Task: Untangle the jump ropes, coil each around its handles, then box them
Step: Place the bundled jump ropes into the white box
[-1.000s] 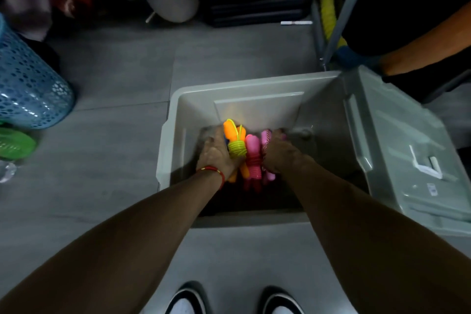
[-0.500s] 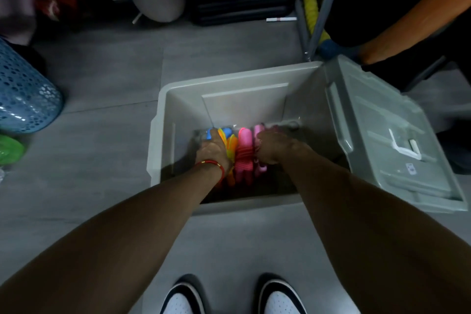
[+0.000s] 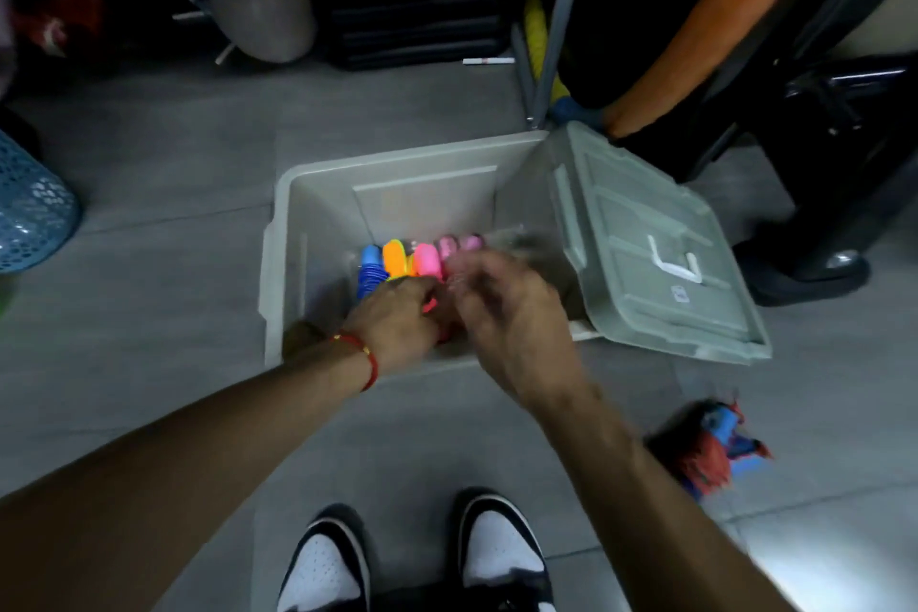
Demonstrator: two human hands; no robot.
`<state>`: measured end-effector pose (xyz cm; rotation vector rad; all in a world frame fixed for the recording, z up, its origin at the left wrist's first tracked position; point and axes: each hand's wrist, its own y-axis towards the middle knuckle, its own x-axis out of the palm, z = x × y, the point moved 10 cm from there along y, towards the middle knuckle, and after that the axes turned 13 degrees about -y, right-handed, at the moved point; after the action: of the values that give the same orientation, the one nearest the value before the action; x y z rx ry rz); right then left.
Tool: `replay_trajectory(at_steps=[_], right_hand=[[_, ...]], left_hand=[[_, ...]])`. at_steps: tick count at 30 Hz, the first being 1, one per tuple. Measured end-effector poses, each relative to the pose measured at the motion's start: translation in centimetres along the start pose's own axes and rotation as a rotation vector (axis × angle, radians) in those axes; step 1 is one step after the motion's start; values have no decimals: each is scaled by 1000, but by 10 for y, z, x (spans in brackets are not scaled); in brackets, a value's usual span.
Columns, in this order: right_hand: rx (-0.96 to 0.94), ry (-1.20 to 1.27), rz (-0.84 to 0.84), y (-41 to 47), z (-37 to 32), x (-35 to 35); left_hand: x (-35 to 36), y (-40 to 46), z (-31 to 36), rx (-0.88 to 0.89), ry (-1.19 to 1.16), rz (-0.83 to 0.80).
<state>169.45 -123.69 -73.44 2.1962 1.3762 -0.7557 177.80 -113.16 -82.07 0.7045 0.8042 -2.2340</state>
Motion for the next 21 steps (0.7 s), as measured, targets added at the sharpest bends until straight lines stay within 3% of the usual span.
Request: replay_trajectory(at_steps=[3,6,8,11,13,14,17,19,21], right_hand=[[301,-32,109,-92,60,-45],[667,-214,180,-181,148,-84],[947,-300,104,-228,207,-95],[1402,-57,-31,-285,266,-79],[1548,184,30,-302,299,-59],[1617,161,70,-313,321,-56],[1616,62,60,-326,386,-30],[1566,-6,164,-323,366,-37],[1400,-140,317,-299,306,-74]], left_hand=[[30,-33,5,62,335,-29],[35,-43,-4,10,324,38],[39,-37,-16,-14,319,19],[46,-37,-32,-34,343,-29],[50,-44,-29,-20,342,-27],[50,-48,-26,-26,323,-24],[49,-51,-24,-73,311,-35],[47,-46,-24,-35,317,-45],[46,-41,-29,-15,330,-46]])
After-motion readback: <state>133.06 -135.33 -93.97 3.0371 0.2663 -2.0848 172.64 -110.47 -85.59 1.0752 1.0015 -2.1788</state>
